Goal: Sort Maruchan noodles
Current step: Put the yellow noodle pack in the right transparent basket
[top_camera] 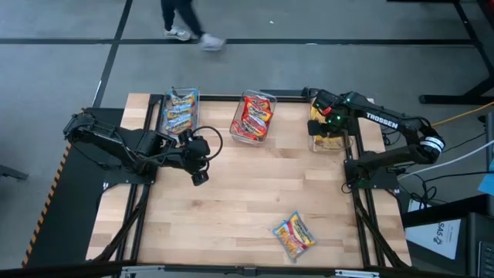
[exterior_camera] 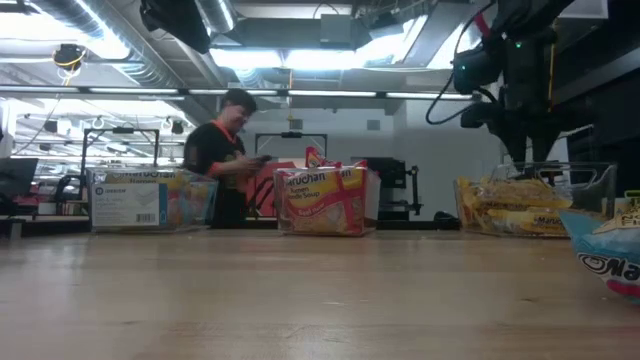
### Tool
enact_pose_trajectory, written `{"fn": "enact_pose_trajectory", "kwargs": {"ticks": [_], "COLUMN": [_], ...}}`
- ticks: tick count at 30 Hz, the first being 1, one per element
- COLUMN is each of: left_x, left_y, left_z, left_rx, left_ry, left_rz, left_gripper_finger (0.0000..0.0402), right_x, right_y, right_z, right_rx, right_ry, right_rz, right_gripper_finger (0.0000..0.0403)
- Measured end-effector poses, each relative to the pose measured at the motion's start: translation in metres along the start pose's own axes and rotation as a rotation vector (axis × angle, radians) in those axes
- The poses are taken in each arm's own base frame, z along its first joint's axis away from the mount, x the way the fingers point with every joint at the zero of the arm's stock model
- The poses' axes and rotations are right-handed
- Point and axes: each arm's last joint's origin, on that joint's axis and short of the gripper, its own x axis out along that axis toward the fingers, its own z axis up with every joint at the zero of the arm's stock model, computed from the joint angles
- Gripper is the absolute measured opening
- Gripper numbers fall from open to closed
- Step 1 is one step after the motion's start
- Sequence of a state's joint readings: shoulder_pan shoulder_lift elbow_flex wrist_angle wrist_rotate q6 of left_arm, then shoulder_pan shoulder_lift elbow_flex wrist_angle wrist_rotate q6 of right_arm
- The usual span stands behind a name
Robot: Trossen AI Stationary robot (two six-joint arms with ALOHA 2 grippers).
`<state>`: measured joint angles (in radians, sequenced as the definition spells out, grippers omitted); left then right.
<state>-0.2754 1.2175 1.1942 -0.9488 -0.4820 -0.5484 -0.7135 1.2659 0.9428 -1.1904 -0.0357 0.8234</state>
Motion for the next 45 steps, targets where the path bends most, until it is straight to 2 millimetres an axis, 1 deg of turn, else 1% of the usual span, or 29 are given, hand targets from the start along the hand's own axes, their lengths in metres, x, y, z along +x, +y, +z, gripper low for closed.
{"fn": "enact_pose_trajectory", "kwargs": {"ticks": [3, 6, 8, 13, 20, 23, 27, 33, 36, 39, 42, 45], "left_x": [0.000, 0.000, 0.000, 0.000, 0.000, 0.000, 0.000, 0.000, 0.000, 0.000, 0.000, 0.000], "left_y": [0.000, 0.000, 0.000, 0.000, 0.000, 0.000, 0.000, 0.001, 0.001, 0.000, 0.001, 0.001], "left_z": [0.000, 0.000, 0.000, 0.000, 0.000, 0.000, 0.000, -0.001, -0.001, -0.001, -0.001, -0.001], "left_rx": [0.000, 0.001, 0.000, 0.001, 0.001, 0.001, 0.001, 0.005, 0.010, 0.014, 0.015, 0.016], "left_ry": [-0.004, -0.003, -0.003, -0.003, -0.003, -0.003, -0.003, 0.003, 0.006, 0.007, 0.007, 0.006], "left_rz": [0.006, 0.005, 0.006, 0.006, 0.006, 0.006, 0.006, 0.009, 0.007, 0.005, 0.005, 0.006], "left_gripper_finger": [0.0080, 0.0080, 0.0080, 0.0080, 0.0080, 0.0080, 0.0080, 0.0080, 0.0080, 0.0080, 0.0080, 0.0080], "right_x": [0.013, 0.027, 0.035, 0.049, 0.052, 0.052, 0.057, 0.076, 0.078, 0.075, 0.072, 0.069], "right_y": [-0.004, -0.007, -0.008, -0.009, -0.008, -0.008, -0.006, 0.000, 0.000, 0.001, 0.002, 0.003], "right_z": [-0.003, -0.005, -0.006, -0.005, 0.000, 0.000, 0.003, 0.009, 0.011, 0.012, 0.013, 0.013], "right_rx": [0.015, 0.017, 0.024, 0.073, 0.090, 0.090, 0.090, 0.091, 0.089, 0.061, 0.035, 0.027], "right_ry": [0.030, 0.023, 0.035, -0.017, -0.134, -0.153, -0.162, -0.117, -0.133, -0.139, -0.142, -0.134], "right_rz": [-0.010, -0.020, -0.002, 0.015, -0.016, -0.030, -0.054, -0.070, -0.096, -0.108, -0.115, -0.122], "right_gripper_finger": [0.0133, 0.0134, 0.0134, 0.0134, 0.0134, 0.0134, 0.0134, 0.0134, 0.0134, 0.0131, 0.0112, 0.0069]}}
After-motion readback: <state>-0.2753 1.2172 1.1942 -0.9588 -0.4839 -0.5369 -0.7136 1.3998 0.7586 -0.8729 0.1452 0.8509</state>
